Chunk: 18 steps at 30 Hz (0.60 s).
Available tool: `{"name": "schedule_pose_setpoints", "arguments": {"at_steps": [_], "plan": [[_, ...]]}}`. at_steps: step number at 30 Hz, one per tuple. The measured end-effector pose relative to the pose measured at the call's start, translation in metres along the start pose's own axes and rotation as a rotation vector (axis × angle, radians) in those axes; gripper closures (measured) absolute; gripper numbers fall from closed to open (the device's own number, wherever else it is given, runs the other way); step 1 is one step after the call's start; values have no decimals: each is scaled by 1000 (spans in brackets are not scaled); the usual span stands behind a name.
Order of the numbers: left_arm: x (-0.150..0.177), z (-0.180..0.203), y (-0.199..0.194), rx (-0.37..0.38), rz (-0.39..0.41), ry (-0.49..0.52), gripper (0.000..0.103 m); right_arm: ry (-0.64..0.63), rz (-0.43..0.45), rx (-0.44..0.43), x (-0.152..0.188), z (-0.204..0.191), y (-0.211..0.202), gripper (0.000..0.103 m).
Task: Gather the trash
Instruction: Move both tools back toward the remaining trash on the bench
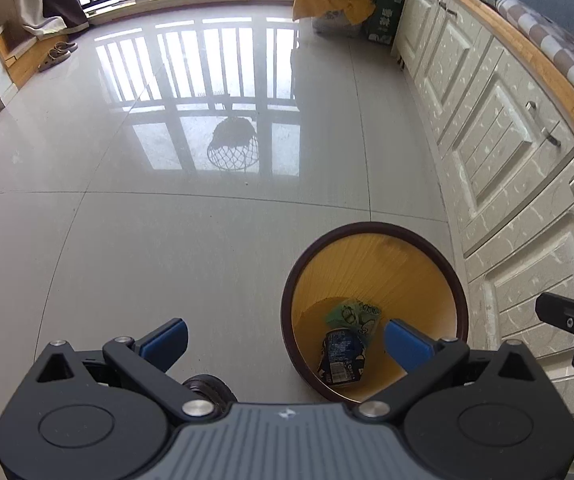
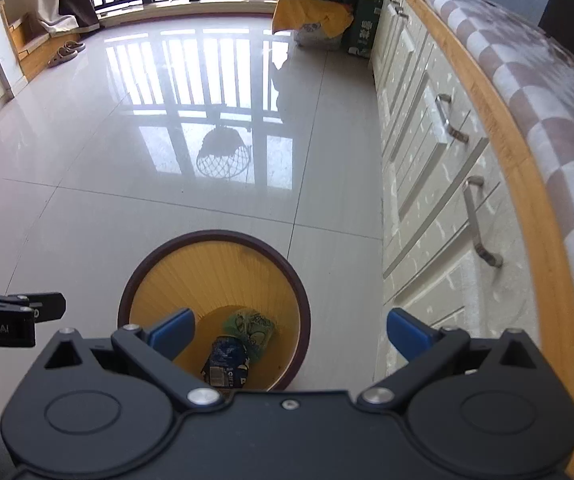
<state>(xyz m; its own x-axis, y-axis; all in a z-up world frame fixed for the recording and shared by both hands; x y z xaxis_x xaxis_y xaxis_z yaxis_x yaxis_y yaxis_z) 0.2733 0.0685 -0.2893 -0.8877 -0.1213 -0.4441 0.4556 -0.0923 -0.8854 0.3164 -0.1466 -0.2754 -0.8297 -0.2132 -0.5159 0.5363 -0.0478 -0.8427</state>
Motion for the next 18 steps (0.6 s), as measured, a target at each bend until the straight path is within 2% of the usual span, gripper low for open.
{"name": "schedule_pose_setpoints", "arguments": {"at_steps": [10, 18], "plan": [[-1, 5, -79, 11, 152, -20, 0, 56, 173, 26, -12, 36, -91, 0], [-7, 40, -135, 45, 268, 38, 0, 115, 270, 80, 1, 82, -151, 0]]}}
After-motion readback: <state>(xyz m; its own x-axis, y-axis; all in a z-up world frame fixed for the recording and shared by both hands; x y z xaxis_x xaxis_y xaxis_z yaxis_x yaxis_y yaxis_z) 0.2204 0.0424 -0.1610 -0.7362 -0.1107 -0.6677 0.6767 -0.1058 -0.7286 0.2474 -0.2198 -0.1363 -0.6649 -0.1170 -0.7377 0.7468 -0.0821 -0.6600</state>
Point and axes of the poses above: each gripper's, at about its wrist camera, not at the fingertips, and y roughly the way its jaws point, z to its right, x to its underside, the point moved 5 cm from there along y, roughly the way its jaws point, and after that the axes turned 7 degrees about x, right-handed, at the moved point
